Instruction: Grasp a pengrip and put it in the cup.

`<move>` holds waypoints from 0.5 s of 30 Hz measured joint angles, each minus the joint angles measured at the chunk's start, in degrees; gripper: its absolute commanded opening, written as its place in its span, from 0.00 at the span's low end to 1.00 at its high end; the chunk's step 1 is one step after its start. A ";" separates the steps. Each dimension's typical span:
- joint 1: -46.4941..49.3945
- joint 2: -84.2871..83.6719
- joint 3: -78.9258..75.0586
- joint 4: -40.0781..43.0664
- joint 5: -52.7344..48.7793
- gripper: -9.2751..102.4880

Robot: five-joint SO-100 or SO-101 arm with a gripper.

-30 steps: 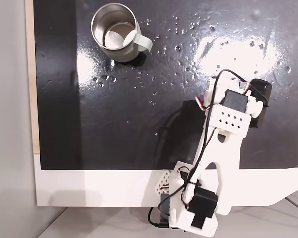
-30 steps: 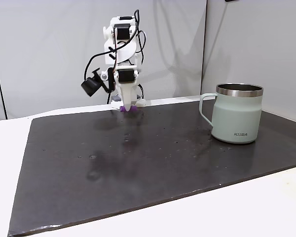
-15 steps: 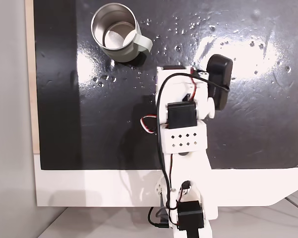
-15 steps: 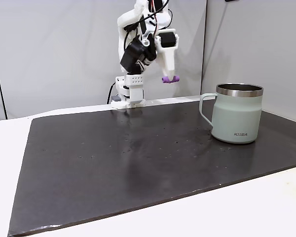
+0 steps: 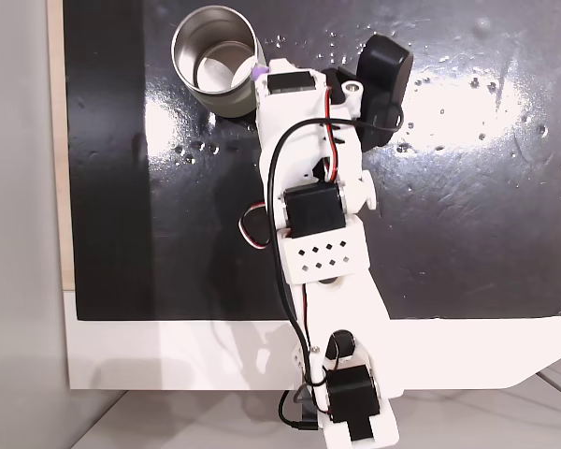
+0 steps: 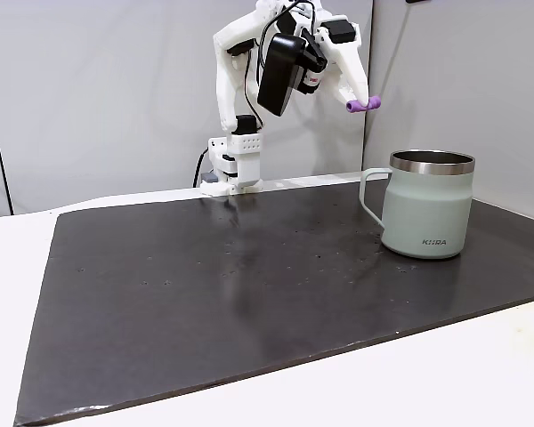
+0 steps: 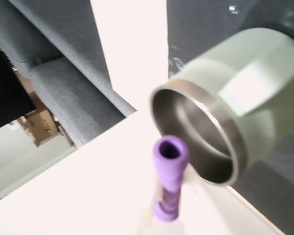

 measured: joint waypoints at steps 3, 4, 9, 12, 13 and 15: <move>-0.97 -3.52 -4.22 -0.79 1.41 0.08; -1.49 -4.83 -5.36 -0.79 1.76 0.08; -3.16 -11.51 -11.25 -0.79 2.46 0.08; -4.57 -14.06 -13.89 -0.79 2.46 0.08; -5.27 -14.85 -14.59 -0.79 2.46 0.08; -6.50 -15.91 -15.47 -0.79 2.46 0.08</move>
